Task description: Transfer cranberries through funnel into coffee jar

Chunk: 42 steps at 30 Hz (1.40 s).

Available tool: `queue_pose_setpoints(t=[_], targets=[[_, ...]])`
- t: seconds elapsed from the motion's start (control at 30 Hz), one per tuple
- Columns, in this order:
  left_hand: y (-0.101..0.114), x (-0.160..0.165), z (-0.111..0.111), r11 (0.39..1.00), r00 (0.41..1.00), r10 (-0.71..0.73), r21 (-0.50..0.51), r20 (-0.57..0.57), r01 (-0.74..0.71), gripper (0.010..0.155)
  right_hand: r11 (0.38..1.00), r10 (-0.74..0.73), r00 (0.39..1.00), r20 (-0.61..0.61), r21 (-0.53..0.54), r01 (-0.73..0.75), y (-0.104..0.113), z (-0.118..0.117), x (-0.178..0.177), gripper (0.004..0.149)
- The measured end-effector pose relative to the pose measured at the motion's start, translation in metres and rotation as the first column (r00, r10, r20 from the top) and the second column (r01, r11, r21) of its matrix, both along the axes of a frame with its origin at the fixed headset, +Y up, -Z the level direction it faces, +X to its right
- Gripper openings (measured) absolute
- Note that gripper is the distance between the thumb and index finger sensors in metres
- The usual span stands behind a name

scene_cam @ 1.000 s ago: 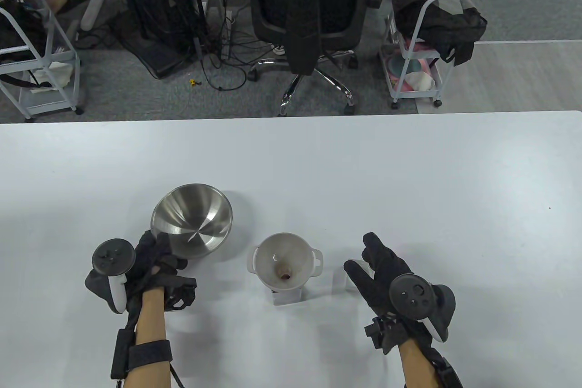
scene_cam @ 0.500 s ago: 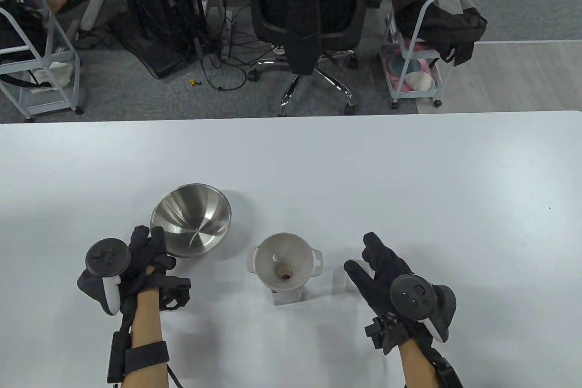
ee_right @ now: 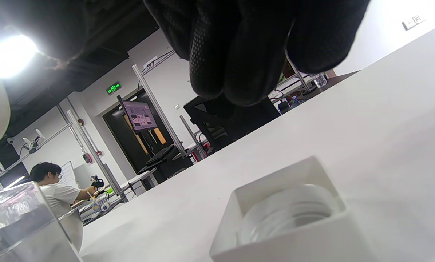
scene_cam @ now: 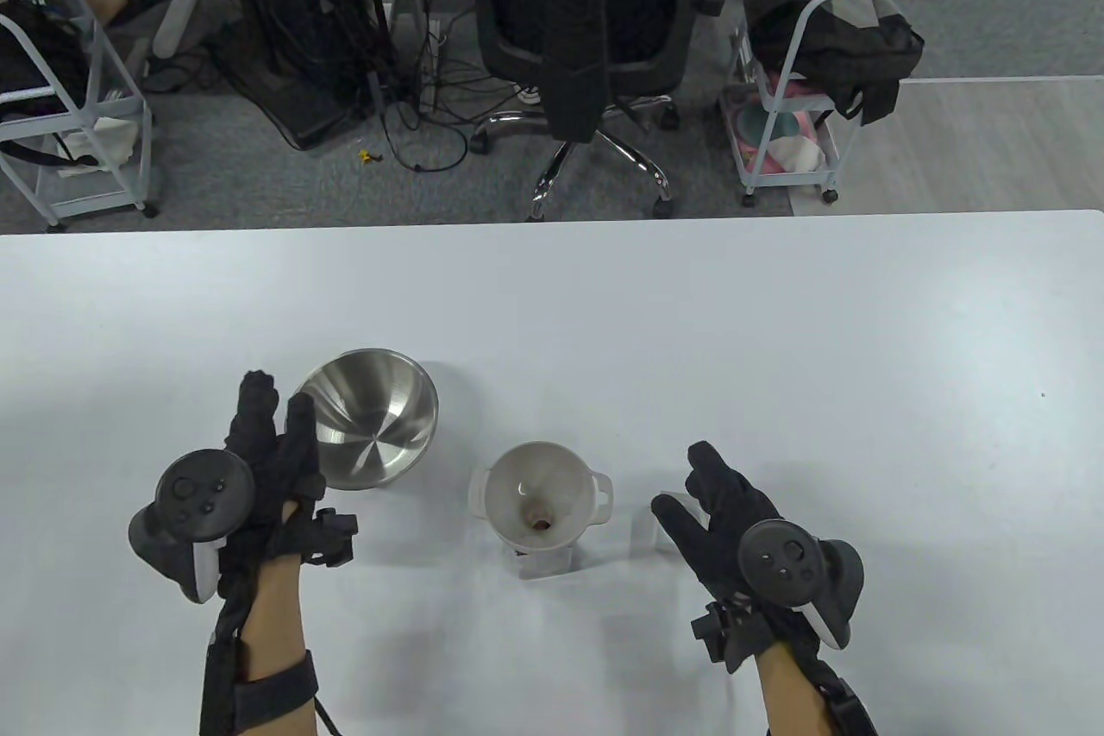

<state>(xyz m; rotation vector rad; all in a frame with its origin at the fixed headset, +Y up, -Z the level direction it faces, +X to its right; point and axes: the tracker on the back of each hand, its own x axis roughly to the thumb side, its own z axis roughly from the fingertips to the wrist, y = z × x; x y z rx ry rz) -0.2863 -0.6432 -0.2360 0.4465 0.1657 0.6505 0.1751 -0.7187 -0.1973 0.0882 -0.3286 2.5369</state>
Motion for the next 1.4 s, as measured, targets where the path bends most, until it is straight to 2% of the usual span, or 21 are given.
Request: queue_pose_setpoints(t=[0.13, 0.27, 0.4, 0.53, 0.73, 1.03, 1.17, 1.4], targets=[[0.012, 0.032, 0.0, 0.999, 0.984, -0.032, 0.031, 0.177, 0.027, 0.073, 1.0, -0.003, 1.0, 0.0, 0.002, 0.003, 0.0, 0.0, 0.0, 0.078], [0.011, 0.054, -0.003, 1.0, 0.938, -0.006, 0.008, 0.345, 0.003, 0.069, 1.0, -0.007, 1.0, -0.001, 0.005, 0.007, 0.0, 0.0, 0.0, 0.077], [0.011, 0.071, -0.002, 0.999, 0.906, -0.045, 0.004, 0.421, 0.048, 0.067, 1.0, -0.008, 1.0, -0.003, 0.006, 0.008, 0.0, 0.0, 0.0, 0.077], [0.011, 0.088, -0.003, 0.994, 0.841, -0.074, -0.031, 0.536, 0.107, 0.067, 1.0, -0.007, 1.0, -0.004, 0.007, 0.007, 0.0, 0.0, 0.0, 0.077], [0.011, 0.103, -0.002, 0.972, 0.793, -0.155, -0.051, 0.59, 0.228, 0.068, 1.0, -0.007, 1.0, -0.004, 0.007, 0.007, 0.0, 0.0, 0.0, 0.077], [0.009, 0.113, -0.002, 0.943, 0.759, -0.211, -0.075, 0.616, 0.323, 0.069, 1.0, -0.005, 1.0, -0.005, 0.005, 0.005, 0.0, 0.0, 0.0, 0.077], [0.009, 0.115, -0.003, 0.94, 0.76, -0.216, -0.08, 0.613, 0.332, 0.069, 1.0, -0.004, 1.0, -0.004, 0.005, 0.004, 0.0, 0.0, 0.0, 0.077], [0.009, 0.118, -0.003, 0.941, 0.767, -0.224, -0.072, 0.602, 0.331, 0.06, 1.0, -0.003, 1.0, -0.005, 0.005, 0.003, 0.0, 0.0, 0.0, 0.077]])
